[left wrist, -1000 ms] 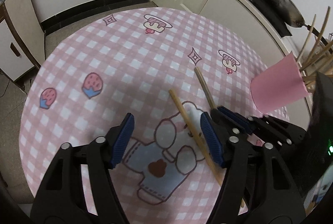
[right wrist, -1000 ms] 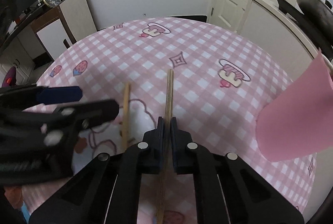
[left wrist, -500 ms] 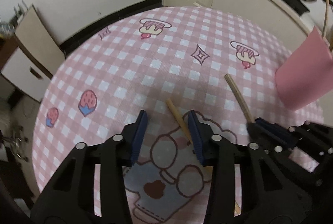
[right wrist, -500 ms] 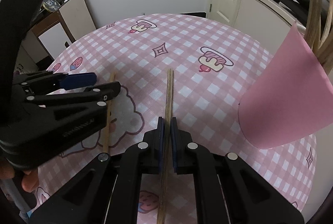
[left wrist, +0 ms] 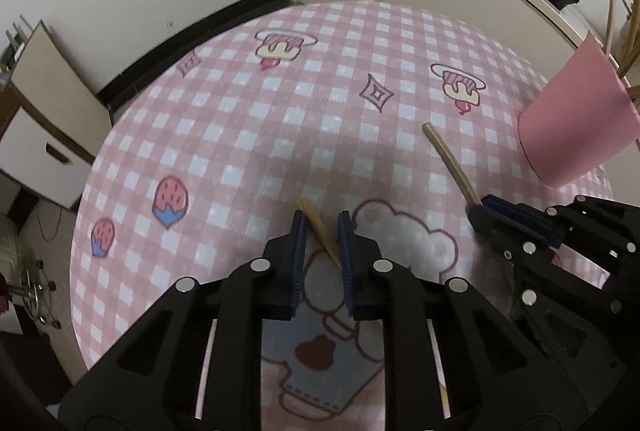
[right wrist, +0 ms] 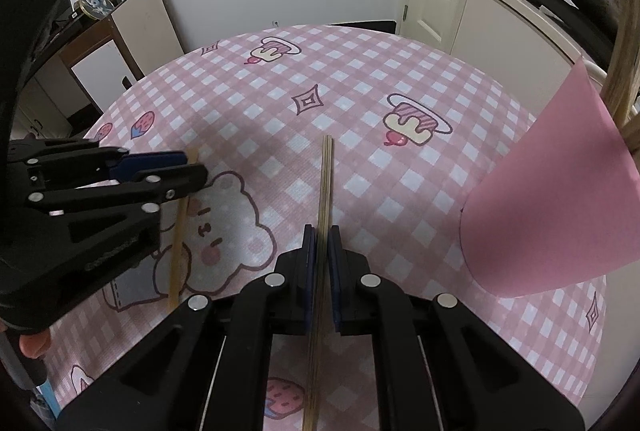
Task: Organize utensils
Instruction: 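Close the left and right tools each on one loose chopstick, then lift the held chopsticks and carry them over the pink cup with both tools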
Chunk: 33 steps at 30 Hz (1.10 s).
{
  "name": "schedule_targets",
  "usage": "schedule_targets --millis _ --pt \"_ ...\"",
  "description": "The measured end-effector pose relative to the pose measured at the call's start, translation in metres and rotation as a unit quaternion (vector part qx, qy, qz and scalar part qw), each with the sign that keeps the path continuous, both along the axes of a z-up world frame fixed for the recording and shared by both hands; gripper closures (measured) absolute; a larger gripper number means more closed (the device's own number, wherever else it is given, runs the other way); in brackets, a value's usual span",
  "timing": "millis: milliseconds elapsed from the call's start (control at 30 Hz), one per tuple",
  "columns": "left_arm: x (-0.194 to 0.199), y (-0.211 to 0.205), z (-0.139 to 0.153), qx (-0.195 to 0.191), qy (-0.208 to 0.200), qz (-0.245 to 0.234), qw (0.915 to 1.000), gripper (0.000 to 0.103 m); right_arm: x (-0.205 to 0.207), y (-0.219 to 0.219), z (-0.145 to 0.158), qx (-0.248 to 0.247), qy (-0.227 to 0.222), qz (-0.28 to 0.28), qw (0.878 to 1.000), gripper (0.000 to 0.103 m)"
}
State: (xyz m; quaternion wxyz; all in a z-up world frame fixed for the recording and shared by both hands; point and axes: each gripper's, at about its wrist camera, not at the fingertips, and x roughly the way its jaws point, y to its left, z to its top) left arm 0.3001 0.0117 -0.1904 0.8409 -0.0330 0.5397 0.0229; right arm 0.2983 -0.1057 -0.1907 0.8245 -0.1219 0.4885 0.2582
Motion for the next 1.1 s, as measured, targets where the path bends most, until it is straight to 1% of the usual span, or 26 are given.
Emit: schedule_targets --millis 100,267,367,467,533,767,967,1033,1067,1100 --pt "-0.003 0.000 0.000 0.003 0.010 -0.004 0.9999 0.086 -0.001 0.000 0.001 -0.002 0.003 0.001 1.000 0.097" --pt "-0.009 0.000 0.000 -0.009 0.021 0.008 0.9997 0.086 -0.004 0.002 0.001 -0.007 0.006 0.006 1.000 0.097" --pt "-0.012 -0.004 -0.001 -0.005 0.024 0.010 0.9997 0.086 -0.005 0.002 0.001 -0.010 0.006 0.006 1.000 0.097" --pt "-0.017 -0.009 -0.002 0.010 0.009 0.007 0.9999 0.086 -0.005 0.004 0.002 -0.010 0.006 0.006 1.000 0.097" --pt "-0.019 -0.010 -0.003 0.012 -0.001 0.003 0.9999 0.087 -0.005 0.005 0.002 -0.010 0.007 0.006 1.000 0.097" --pt "-0.012 -0.002 -0.002 -0.013 -0.012 -0.011 0.9998 0.093 0.000 0.012 0.001 -0.013 0.008 0.006 1.000 0.097" --pt "-0.010 0.006 -0.001 -0.041 -0.012 -0.012 0.9990 0.096 0.011 0.022 0.001 -0.017 0.009 0.001 1.000 0.092" --pt "-0.010 0.008 0.001 -0.050 -0.014 -0.013 0.9986 0.096 0.012 0.026 0.001 -0.020 0.005 0.000 1.000 0.093" --pt "-0.011 0.009 0.003 -0.054 -0.017 -0.014 0.9983 0.096 0.011 0.026 0.001 -0.020 0.003 -0.002 1.000 0.098" --pt "-0.013 0.009 0.006 -0.056 -0.020 -0.014 0.9981 0.096 0.011 0.026 0.002 -0.019 0.001 -0.002 1.000 0.098"
